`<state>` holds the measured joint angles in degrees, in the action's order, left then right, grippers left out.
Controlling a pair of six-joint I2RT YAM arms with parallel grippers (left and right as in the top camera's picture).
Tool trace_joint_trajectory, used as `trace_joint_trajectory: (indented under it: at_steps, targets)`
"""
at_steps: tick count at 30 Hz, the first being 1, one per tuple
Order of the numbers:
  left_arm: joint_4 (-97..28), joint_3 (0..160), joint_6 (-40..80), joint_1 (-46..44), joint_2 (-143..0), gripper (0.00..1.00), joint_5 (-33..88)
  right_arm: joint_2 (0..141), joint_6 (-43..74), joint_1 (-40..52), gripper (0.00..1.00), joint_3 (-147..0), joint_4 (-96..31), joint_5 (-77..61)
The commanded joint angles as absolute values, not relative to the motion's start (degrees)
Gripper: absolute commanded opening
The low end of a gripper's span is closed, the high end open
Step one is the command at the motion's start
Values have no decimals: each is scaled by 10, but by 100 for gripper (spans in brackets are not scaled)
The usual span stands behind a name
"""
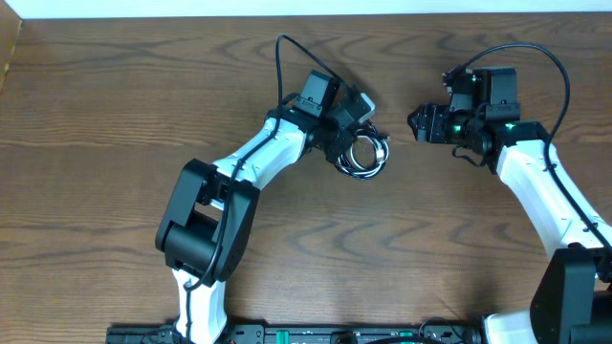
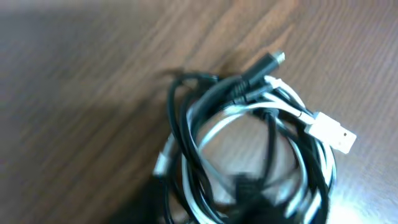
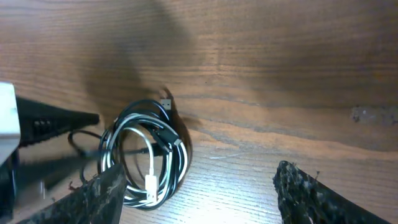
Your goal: Untangle cables
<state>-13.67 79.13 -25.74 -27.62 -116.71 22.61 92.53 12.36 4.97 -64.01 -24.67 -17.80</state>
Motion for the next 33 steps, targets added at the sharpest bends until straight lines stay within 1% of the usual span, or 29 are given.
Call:
trace_joint_trajectory:
  at_steps: [1, 4, 8, 12, 16, 20, 27, 33]
  targets:
    - [-109, 797, -228, -273, -1162, 8, 234, 930, 115, 49, 73, -645, -248, -184]
    - [-86, 797, -133, -270, -1134, 7, 234, 930, 115, 50, 73, -645, -247, -187]
    - [-86, 798, 5, -263, -1076, 8, 234, 930, 115, 55, 73, -645, -247, -203]
    - [-93, 798, 99, -263, -1025, 8, 239, 930, 115, 67, 73, -645, -246, -204]
    - [-95, 797, 133, -264, -985, 7, 274, 930, 115, 82, 73, -645, -242, -217]
    - [-95, 797, 149, -264, -958, 8, 277, 930, 115, 91, 73, -645, -231, -234]
    - [-86, 797, 213, -264, -944, 7, 276, 930, 112, 97, 69, -645, -185, -344]
    - [-78, 797, 248, -256, -944, 8, 276, 930, 52, 126, 68, -645, -173, -360]
